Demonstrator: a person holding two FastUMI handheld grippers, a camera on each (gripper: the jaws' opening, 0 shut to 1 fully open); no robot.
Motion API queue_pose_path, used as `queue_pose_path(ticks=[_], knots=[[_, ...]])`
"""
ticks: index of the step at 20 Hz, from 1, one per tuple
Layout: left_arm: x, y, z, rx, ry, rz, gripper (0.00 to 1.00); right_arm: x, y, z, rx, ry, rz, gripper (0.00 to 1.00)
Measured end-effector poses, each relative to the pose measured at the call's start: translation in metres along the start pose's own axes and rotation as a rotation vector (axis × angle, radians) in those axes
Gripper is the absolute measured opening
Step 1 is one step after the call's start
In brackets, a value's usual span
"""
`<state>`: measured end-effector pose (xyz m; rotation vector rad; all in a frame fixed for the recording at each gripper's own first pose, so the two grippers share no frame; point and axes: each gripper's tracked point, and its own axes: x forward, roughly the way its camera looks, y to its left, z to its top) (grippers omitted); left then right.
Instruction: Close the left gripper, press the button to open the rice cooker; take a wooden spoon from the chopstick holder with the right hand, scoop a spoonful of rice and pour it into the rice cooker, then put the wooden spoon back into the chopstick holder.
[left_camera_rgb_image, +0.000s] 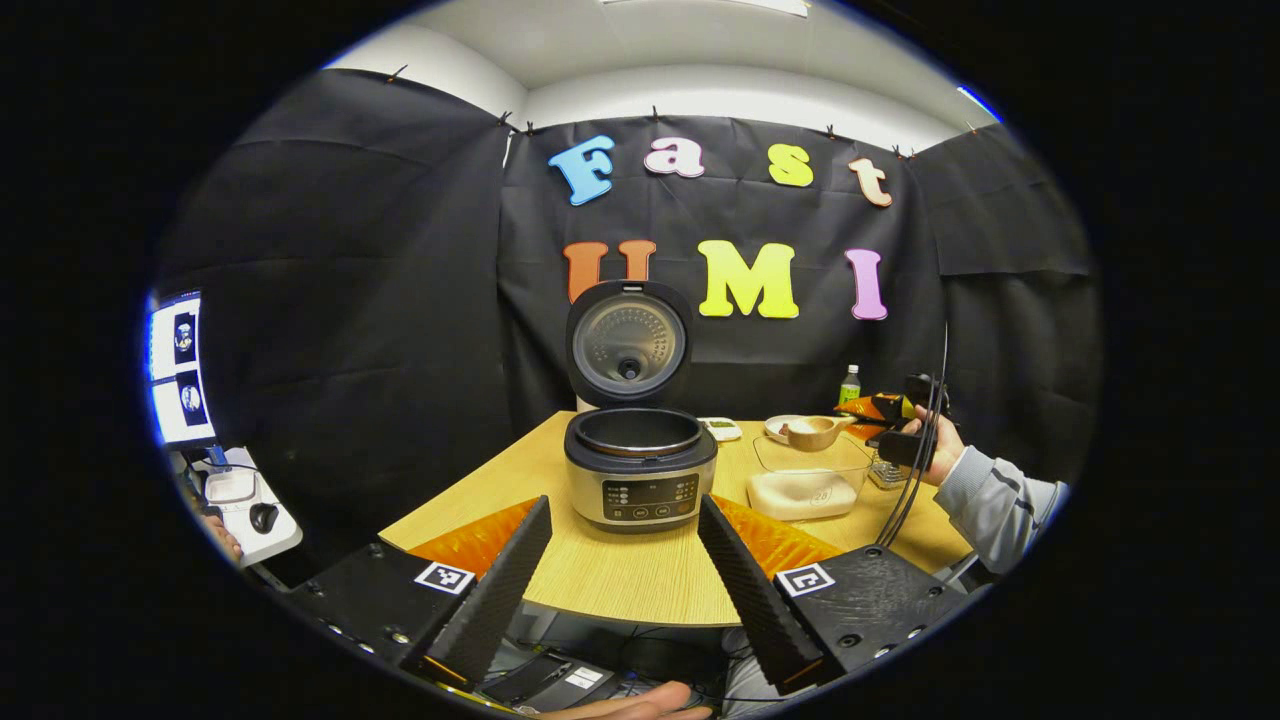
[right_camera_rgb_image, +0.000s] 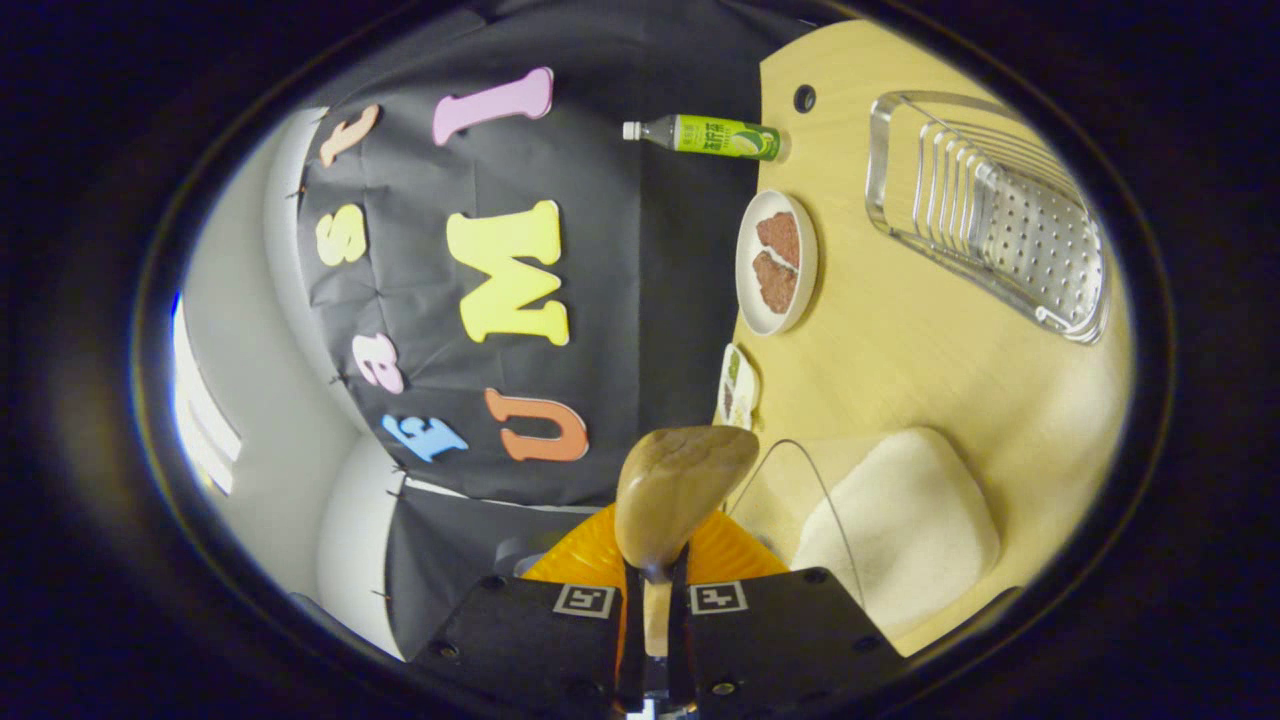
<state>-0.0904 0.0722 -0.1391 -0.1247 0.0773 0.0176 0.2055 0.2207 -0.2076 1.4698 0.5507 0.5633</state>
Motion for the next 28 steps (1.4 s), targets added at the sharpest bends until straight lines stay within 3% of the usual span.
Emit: queue_pose_path(ticks=[2, 8, 14, 22, 28], knots=[[-0.002, -0.002, 0.001, 0.004, -0.001, -0.004, 0.94, 0.001, 0.016, 0.007, 0.031, -0.019, 0.055, 0.13], [-0.015, 0.001, 0.011, 0.043, -0.032, -0.006, 0.94, 0.006, 0.051, 0.005, 0.095, -0.040, 0.102, 0.13], [-0.023, 0.010, 0.011, 0.031, -0.053, -0.016, 0.93, 0.029, 0.085, -0.046, 0.042, -0.004, 0.089, 0.13], [-0.034, 0.044, 0.003, -0.003, -0.058, 0.016, 0.92, 0.082, 0.120, -0.142, -0.111, 0.065, 0.035, 0.14], [-0.035, 0.056, -0.006, -0.066, -0.037, 0.024, 0.94, 0.123, 0.121, -0.176, -0.399, 0.022, -0.051, 0.14]])
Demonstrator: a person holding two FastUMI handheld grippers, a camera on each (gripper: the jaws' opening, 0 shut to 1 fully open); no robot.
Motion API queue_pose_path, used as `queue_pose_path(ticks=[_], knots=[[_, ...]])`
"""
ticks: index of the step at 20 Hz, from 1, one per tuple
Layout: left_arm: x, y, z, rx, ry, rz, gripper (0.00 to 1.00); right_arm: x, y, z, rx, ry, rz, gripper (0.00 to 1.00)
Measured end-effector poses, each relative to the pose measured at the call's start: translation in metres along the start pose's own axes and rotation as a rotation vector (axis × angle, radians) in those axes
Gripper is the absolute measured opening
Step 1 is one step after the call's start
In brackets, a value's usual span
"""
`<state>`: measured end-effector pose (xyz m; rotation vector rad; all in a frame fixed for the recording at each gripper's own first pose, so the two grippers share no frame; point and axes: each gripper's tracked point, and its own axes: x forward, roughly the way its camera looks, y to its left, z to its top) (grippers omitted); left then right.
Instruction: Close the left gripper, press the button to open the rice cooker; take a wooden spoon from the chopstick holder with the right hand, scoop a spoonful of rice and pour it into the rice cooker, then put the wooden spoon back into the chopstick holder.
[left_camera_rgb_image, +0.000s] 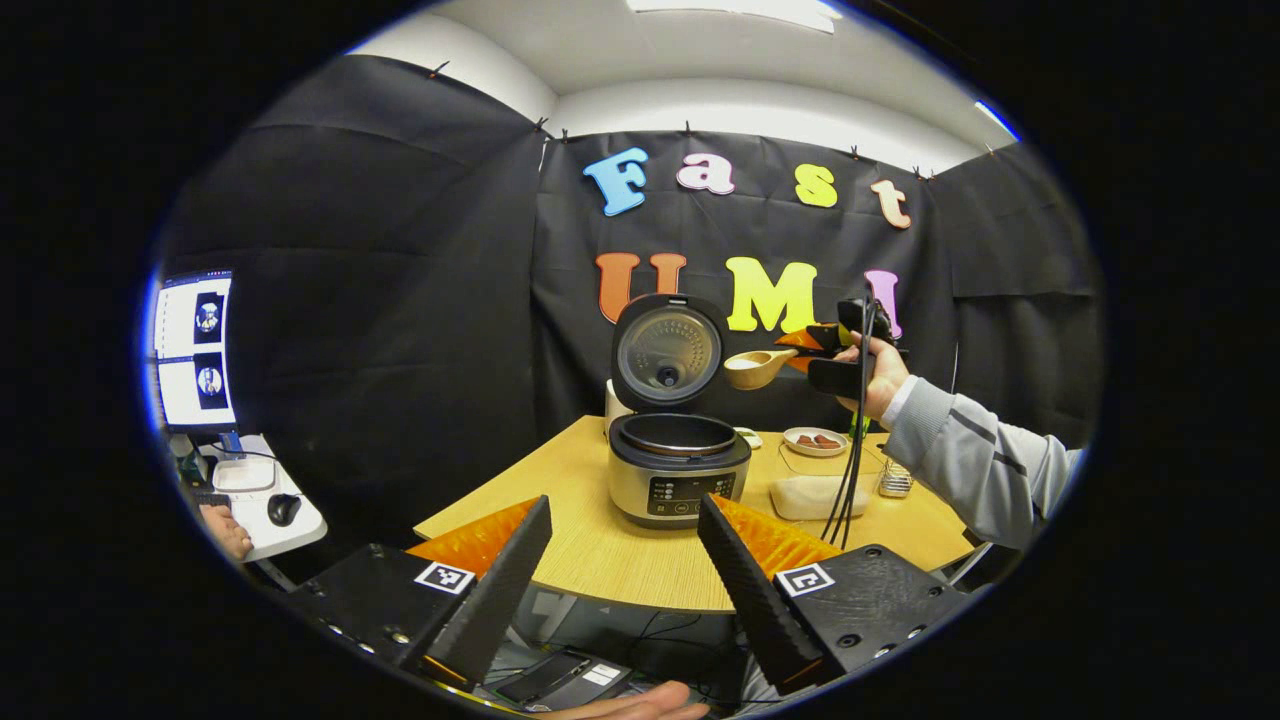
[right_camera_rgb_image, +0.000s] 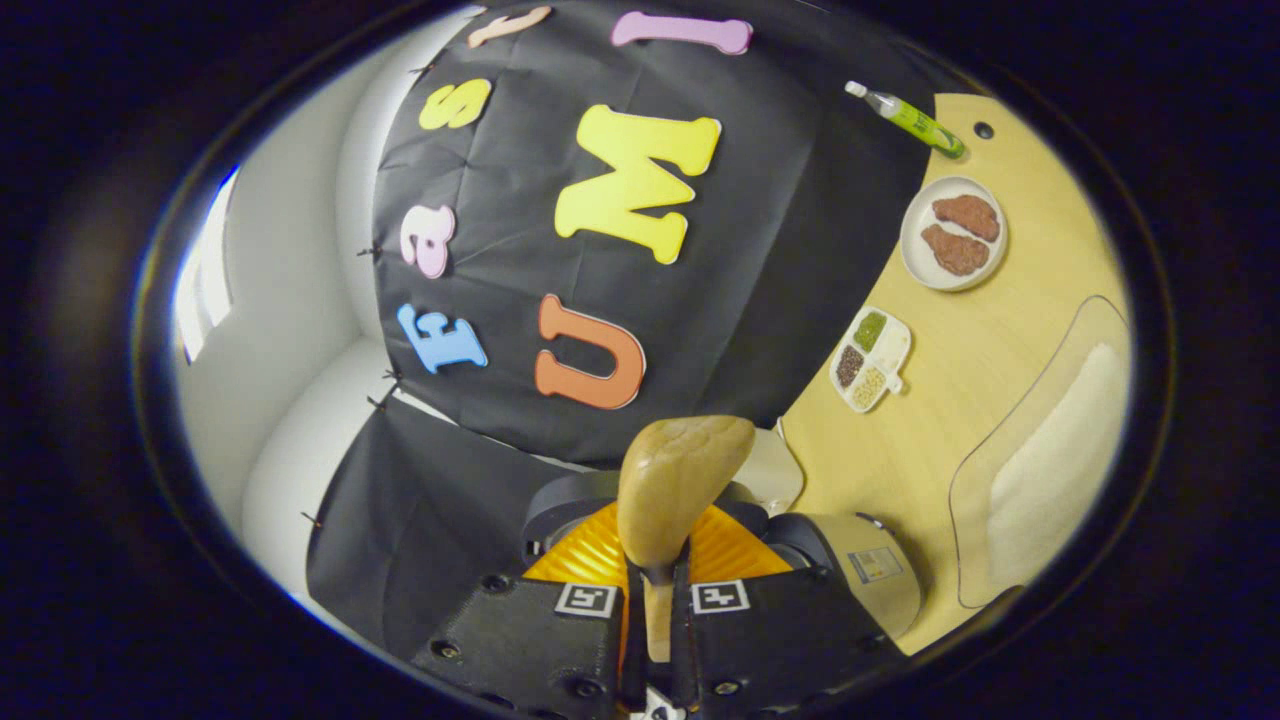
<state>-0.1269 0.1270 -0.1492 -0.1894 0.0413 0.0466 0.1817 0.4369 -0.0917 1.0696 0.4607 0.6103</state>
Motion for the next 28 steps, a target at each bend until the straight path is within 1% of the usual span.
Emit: queue_pose_path(ticks=[2, 5, 7, 11, 14, 18, 21, 25, 26, 28], knots=[[0.000, 0.001, -0.002, -0.005, 0.002, -0.005, 0.94, 0.006, 0.005, -0.004, -0.122, -0.041, -0.028, 0.14], [-0.002, 0.000, -0.003, -0.001, -0.002, -0.018, 0.94, 0.007, 0.013, -0.002, -0.369, -0.145, -0.063, 0.14], [-0.002, 0.003, -0.005, -0.003, -0.002, -0.017, 0.94, 0.011, 0.020, -0.014, -0.503, -0.165, -0.066, 0.14], [-0.003, 0.010, -0.006, -0.027, -0.003, -0.004, 0.94, 0.016, 0.038, -0.037, -0.697, -0.182, -0.055, 0.14], [-0.003, 0.011, -0.008, -0.045, 0.007, -0.010, 0.94, 0.017, 0.039, -0.052, -0.796, -0.191, -0.061, 0.14], [-0.003, 0.012, -0.009, -0.040, 0.006, -0.009, 0.94, 0.021, 0.039, -0.069, -0.909, -0.187, -0.064, 0.14], [-0.002, 0.013, -0.011, -0.045, 0.008, -0.014, 0.94, 0.021, 0.038, -0.083, -1.021, -0.189, -0.051, 0.14], [0.000, 0.014, -0.014, -0.051, 0.020, -0.013, 0.94, 0.020, 0.042, -0.096, -1.129, -0.186, -0.034, 0.14], [0.000, 0.013, -0.015, -0.049, 0.023, -0.013, 0.94, 0.019, 0.041, -0.098, -1.168, -0.188, -0.038, 0.14], [0.001, 0.011, -0.015, -0.042, 0.026, -0.010, 0.94, 0.018, 0.034, -0.094, -1.273, -0.188, -0.099, 0.14]])
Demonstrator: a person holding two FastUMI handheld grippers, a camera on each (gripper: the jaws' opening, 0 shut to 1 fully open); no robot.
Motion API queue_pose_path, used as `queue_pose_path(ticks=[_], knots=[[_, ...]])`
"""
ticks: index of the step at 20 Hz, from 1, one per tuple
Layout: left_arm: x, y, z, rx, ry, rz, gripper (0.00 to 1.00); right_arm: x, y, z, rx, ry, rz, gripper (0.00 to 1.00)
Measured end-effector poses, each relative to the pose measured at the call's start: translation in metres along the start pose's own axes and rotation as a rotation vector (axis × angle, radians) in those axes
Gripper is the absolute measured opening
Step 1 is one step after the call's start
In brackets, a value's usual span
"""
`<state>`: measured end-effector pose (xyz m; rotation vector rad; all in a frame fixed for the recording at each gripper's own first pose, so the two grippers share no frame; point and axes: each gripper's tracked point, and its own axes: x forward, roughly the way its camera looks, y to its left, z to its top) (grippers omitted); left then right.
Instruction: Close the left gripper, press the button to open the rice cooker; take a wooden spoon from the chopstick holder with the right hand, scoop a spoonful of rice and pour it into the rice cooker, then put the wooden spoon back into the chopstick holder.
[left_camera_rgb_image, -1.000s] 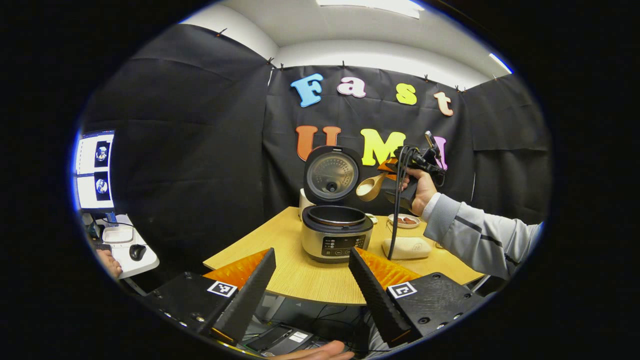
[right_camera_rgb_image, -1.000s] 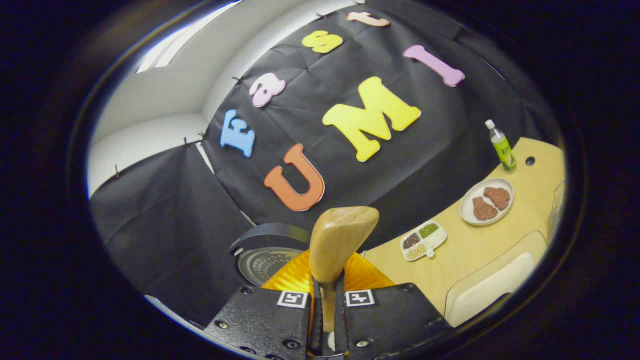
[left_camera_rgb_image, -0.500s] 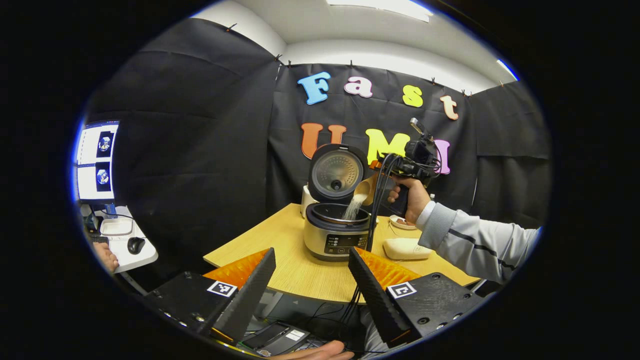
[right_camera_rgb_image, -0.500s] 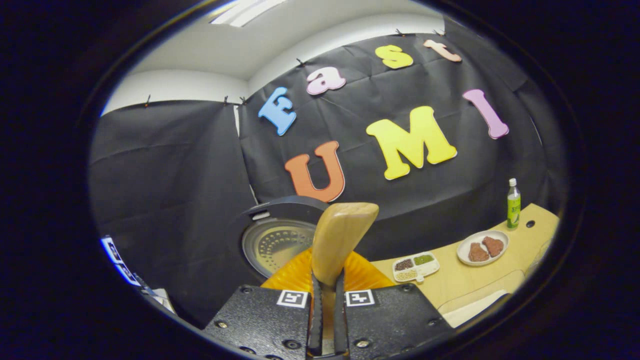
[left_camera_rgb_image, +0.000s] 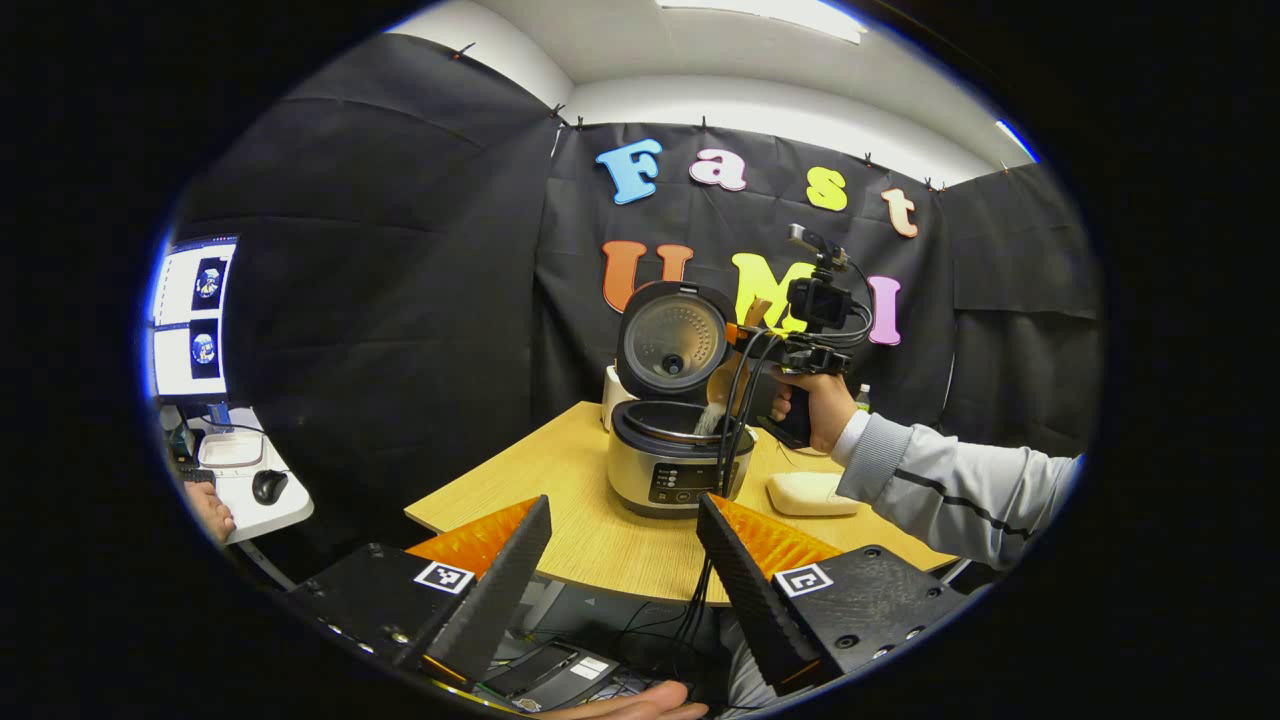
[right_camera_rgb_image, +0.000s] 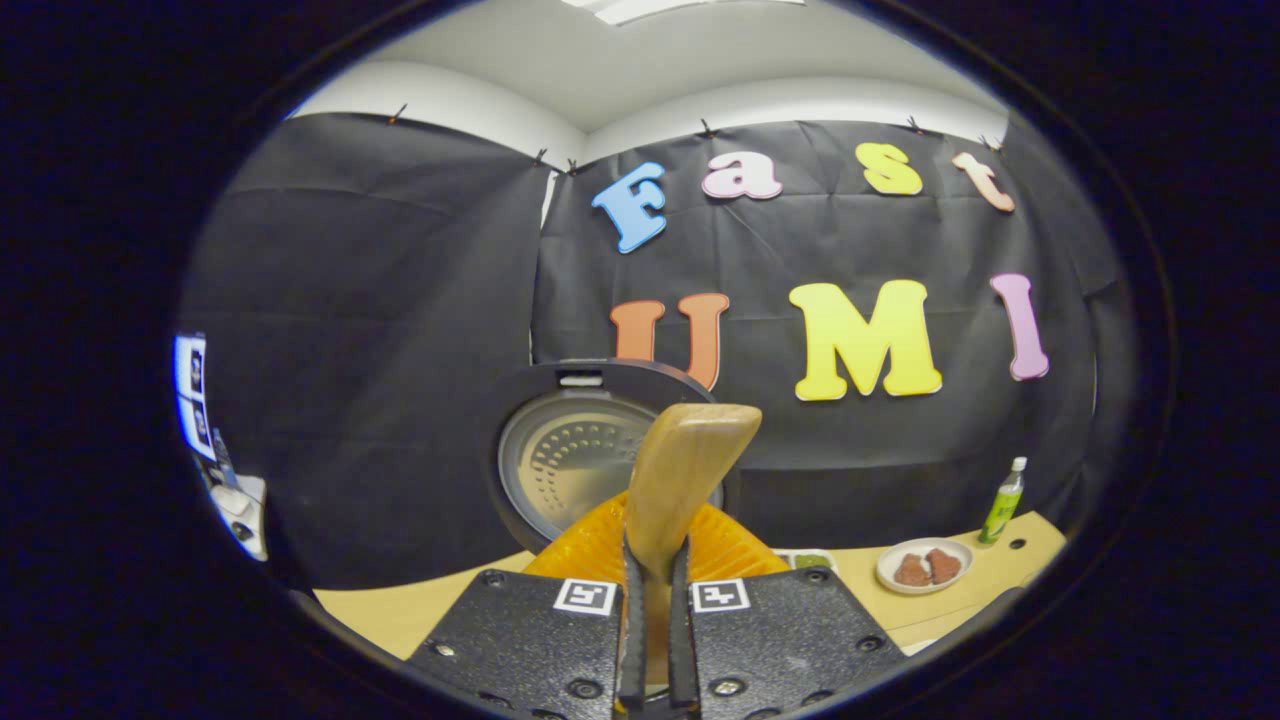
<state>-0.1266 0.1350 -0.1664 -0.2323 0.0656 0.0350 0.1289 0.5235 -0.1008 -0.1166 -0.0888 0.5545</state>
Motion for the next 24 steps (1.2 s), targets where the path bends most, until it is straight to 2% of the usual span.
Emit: queue_pose_path(ticks=[3, 5, 15, 21, 24], knots=[[0.001, -0.007, 0.001, 0.009, 0.007, -0.004, 0.94, -0.012, 0.009, 0.003, -0.174, -0.022, 0.001, 0.14], [0.004, -0.016, 0.005, 0.012, 0.004, -0.013, 0.94, -0.019, 0.010, 0.007, -0.240, -0.033, 0.014, 0.14], [0.008, -0.050, 0.019, 0.053, -0.002, -0.042, 0.94, -0.044, -0.019, 0.040, -0.211, -0.098, -0.009, 0.14], [0.015, -0.065, 0.023, 0.046, -0.009, -0.061, 0.94, -0.059, -0.092, 0.046, -0.155, -0.086, -0.086, 0.15], [0.025, -0.078, 0.021, 0.041, 0.005, -0.063, 0.94, -0.065, -0.142, 0.047, -0.147, -0.077, -0.153, 0.15]])
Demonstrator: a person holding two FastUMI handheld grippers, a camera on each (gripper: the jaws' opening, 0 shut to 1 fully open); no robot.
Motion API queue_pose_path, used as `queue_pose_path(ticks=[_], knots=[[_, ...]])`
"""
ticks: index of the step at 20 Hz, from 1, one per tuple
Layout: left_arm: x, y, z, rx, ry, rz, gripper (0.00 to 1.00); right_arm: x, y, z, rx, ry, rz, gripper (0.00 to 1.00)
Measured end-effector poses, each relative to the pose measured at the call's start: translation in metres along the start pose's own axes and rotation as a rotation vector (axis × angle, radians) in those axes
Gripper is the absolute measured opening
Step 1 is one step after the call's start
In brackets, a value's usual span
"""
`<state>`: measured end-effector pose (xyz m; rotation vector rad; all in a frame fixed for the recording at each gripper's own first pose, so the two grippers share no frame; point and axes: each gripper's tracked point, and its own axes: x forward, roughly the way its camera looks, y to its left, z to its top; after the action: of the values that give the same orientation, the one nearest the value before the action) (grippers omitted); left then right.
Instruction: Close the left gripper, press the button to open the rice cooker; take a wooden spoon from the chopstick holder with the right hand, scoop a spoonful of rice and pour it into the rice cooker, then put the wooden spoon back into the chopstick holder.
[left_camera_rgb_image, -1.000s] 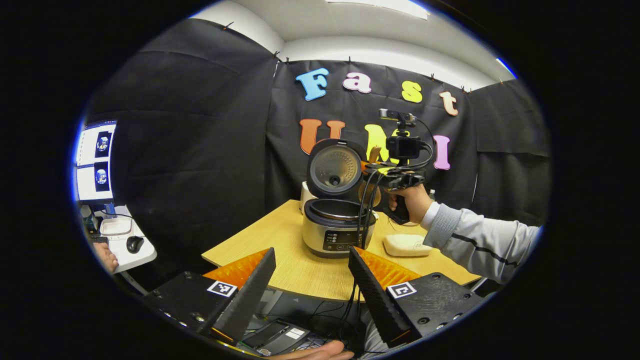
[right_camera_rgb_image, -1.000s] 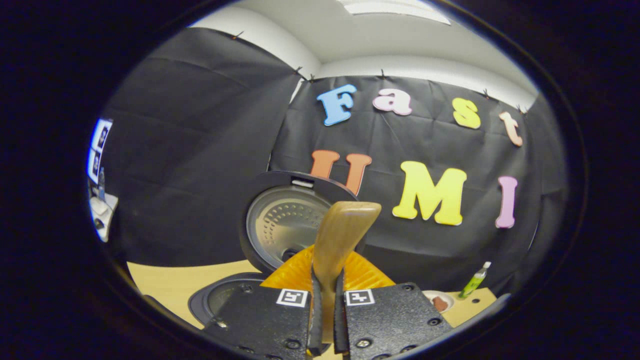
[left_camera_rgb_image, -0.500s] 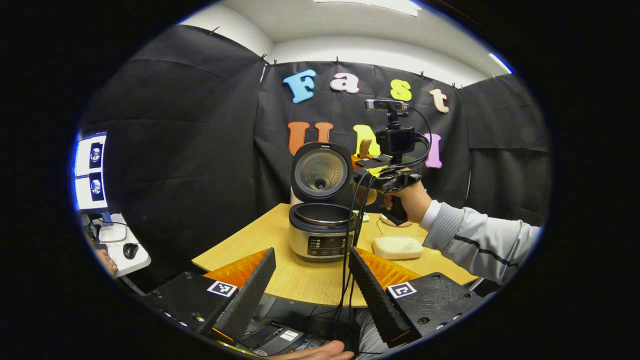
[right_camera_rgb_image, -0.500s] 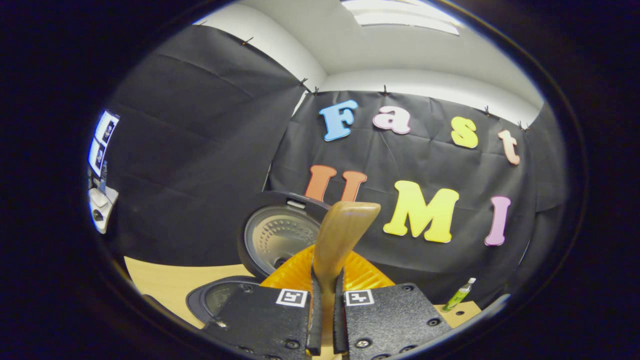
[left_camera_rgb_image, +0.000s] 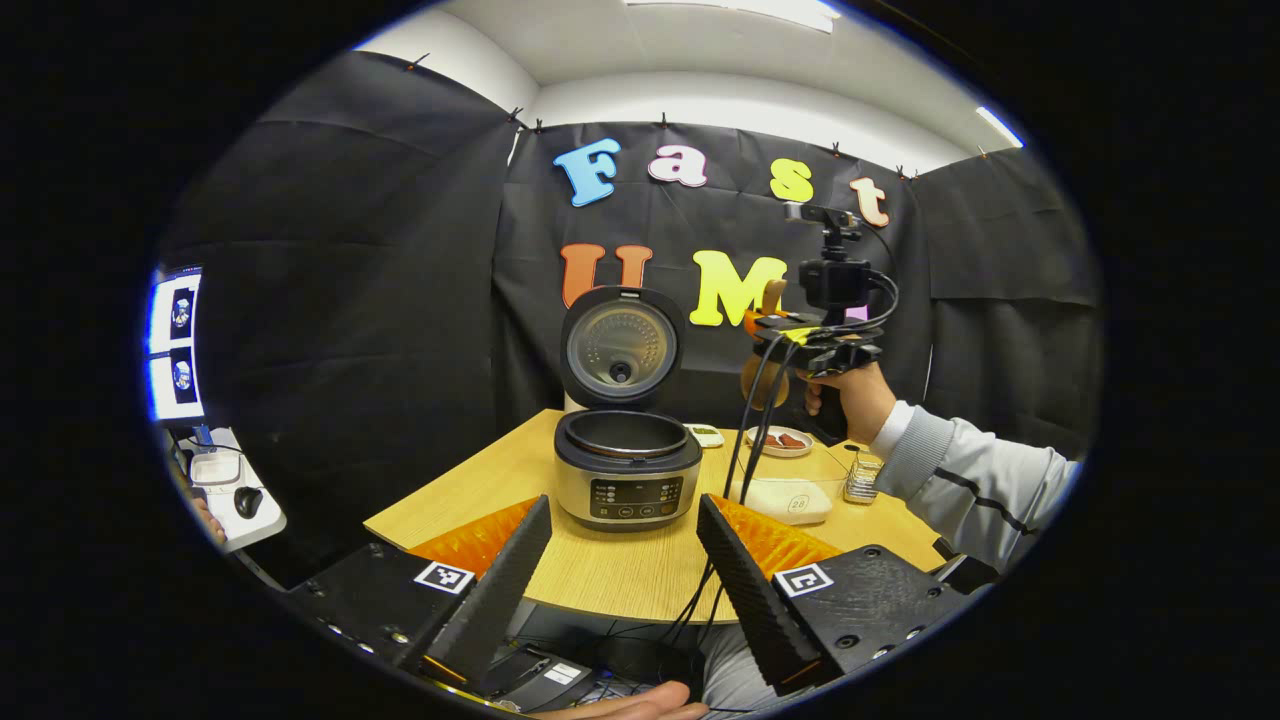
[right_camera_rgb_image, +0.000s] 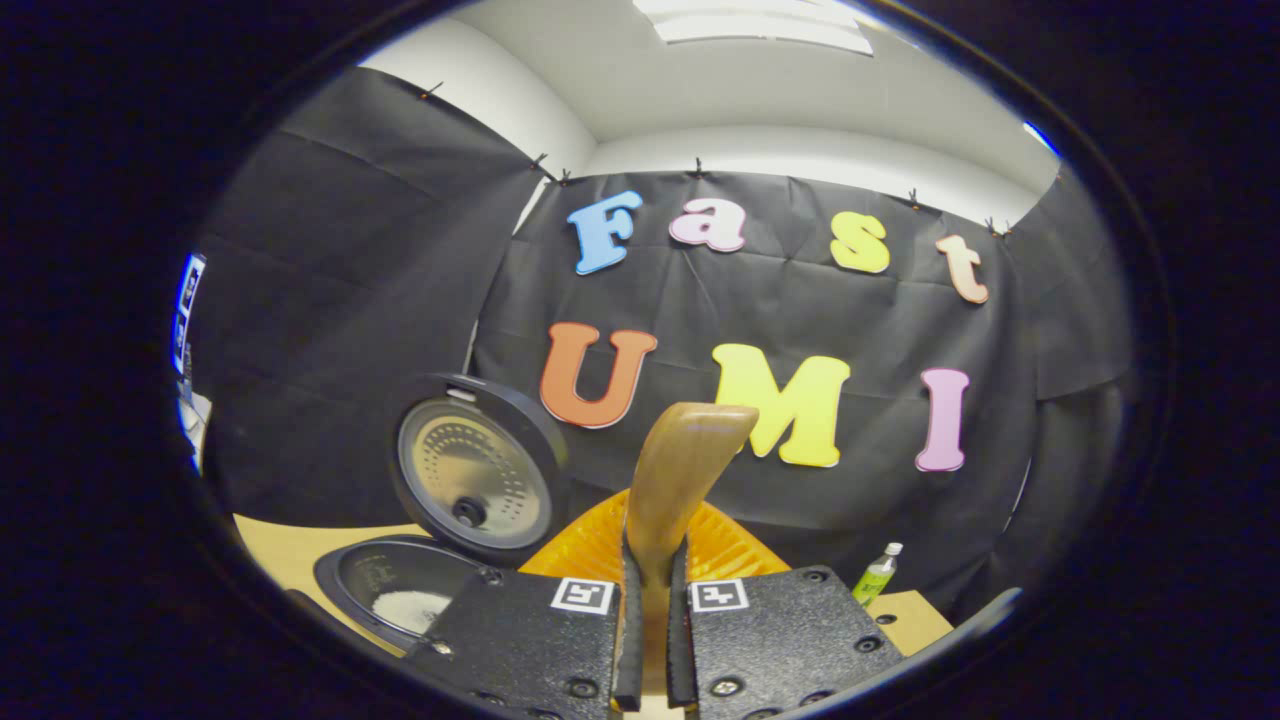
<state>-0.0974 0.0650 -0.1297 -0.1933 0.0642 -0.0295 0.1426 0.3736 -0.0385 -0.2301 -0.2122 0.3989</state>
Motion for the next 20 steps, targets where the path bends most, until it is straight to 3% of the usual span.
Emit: queue_pose_path(ticks=[13, 20], knots=[[0.017, -0.057, 0.006, 0.040, -0.010, -0.077, 0.94, -0.027, -0.200, -0.038, 0.069, 0.060, -0.246, 0.16], [0.018, -0.063, 0.010, 0.056, -0.014, -0.071, 0.94, -0.048, -0.270, -0.113, 0.119, 0.144, -0.345, 0.17]])
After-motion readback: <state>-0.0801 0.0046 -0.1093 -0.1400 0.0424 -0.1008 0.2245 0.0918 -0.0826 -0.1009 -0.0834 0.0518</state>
